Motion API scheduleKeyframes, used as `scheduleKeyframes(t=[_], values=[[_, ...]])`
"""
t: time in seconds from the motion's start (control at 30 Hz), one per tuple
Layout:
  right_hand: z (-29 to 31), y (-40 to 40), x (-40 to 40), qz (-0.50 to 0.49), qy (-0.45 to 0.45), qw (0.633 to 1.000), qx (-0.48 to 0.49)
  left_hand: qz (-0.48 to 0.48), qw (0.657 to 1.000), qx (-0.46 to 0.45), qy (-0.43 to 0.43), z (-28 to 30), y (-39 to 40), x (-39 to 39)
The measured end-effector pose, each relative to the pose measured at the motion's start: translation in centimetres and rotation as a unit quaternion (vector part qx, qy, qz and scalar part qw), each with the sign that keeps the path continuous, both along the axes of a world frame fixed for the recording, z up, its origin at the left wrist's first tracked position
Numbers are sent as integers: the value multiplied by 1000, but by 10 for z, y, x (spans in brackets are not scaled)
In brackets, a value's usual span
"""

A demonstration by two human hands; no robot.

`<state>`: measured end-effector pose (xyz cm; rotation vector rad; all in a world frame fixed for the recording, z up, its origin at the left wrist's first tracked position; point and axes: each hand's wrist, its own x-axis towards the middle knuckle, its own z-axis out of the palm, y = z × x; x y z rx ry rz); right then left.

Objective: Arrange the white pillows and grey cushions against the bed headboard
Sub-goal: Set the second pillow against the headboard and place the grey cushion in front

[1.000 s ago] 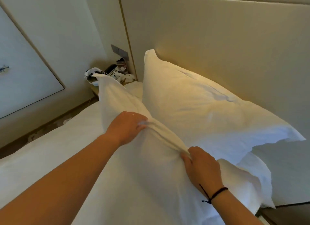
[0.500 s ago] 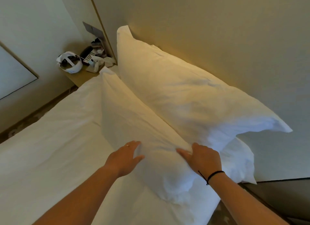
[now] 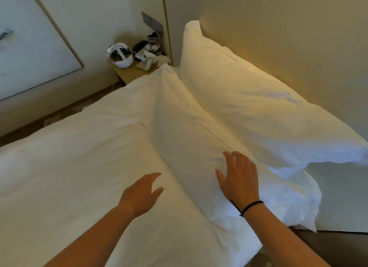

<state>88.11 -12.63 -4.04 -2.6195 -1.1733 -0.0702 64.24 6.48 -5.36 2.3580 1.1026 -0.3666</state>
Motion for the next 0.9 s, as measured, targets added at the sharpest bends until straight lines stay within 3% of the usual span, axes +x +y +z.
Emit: scheduleKeyframes(t=[0.2, 0.4, 0.47, 0.57, 0.77, 0.9], values=[[-13, 56, -170, 200, 129, 967, -87, 196, 979, -49, 27, -35, -33, -199], [-55, 75, -349, 390, 251, 851, -246, 414, 906, -88, 22, -70, -102, -395], [-70, 77, -399, 418, 289, 810, -292, 463, 881, -77, 55, -82, -126, -448], [-94, 84, -468, 424, 341, 776, -319, 497, 857, -30, 134, -102, -155, -513], [-159, 126, -579, 381, 360, 778, -346, 515, 849, 9, 119, -148, -180, -587], [-195, 151, -630, 271, 421, 801, -328, 467, 873, 51, 135, -166, -187, -611]])
